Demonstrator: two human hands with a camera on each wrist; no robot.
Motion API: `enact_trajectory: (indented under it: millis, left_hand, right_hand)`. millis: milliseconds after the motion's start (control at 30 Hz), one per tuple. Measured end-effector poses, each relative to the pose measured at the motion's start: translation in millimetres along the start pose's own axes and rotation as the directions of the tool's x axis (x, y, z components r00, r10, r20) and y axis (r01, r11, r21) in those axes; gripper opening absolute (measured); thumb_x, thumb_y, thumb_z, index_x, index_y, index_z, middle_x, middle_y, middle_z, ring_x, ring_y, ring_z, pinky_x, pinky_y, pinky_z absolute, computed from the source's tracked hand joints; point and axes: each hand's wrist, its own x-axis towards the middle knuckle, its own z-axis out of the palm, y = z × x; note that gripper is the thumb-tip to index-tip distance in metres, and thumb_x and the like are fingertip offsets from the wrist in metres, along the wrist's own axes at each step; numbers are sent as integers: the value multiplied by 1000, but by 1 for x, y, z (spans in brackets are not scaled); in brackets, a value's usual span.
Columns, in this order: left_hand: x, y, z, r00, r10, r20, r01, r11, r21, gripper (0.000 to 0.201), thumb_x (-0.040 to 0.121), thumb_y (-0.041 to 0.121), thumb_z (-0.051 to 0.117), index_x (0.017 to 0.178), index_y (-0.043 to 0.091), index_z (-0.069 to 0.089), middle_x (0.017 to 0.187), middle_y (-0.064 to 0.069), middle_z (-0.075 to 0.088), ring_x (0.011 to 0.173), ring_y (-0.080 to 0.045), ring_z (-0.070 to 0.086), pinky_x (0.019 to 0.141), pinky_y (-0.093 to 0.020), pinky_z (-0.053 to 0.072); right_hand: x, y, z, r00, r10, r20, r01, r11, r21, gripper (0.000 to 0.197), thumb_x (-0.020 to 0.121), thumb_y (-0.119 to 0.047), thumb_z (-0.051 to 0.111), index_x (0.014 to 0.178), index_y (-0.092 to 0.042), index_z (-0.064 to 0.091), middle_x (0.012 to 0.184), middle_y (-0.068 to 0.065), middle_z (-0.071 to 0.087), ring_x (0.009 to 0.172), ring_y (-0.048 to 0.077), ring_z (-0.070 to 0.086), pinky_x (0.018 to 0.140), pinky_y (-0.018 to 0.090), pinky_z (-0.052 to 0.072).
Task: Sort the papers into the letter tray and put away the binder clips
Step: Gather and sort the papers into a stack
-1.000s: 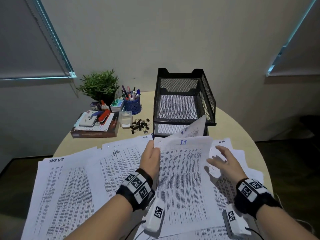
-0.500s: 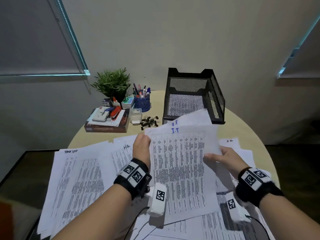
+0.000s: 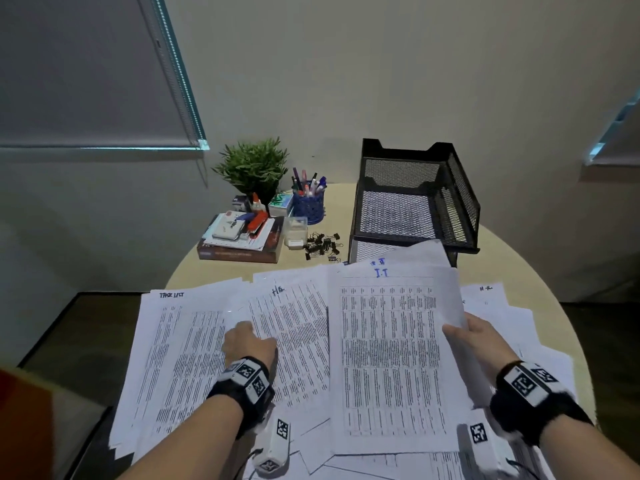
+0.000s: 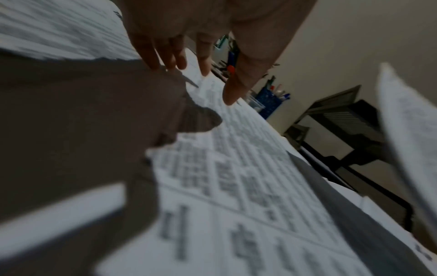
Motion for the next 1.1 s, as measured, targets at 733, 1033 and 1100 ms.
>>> enact_trajectory:
  millis: [733,1033,1100]
  left_hand:
    - [-8,-25,0,908,353,225,-415,833,365,34,98,31,33,108,8,57,115,-7,54,102,-22,53,83,-34,47]
    - [-12,-24,-9,942,219,254,-276,937,214,47,97,44,34,134,19,47,154,-8,21,140,-28,19,115,-40,22]
    - [-14,-21,-8,919,251,305,-333,907,257,42,97,39,32,128,21,54,153,-7,23,138,-28,25,114,-40,25]
  right_hand:
    - [-21,31,52,981,179,-79,-190,970,-152,23,86,0,54,109,-1,56,98,15,63,85,29,57,64,30,42]
    - [-35,29,71,991,60,-119,-100,926,-365,14,84,-12,58,97,-9,55,86,5,62,76,21,60,54,25,42]
    - [-37,29,77,994,48,-99,-85,904,-419,9,84,-12,58,92,-9,57,82,3,63,72,18,60,53,24,41]
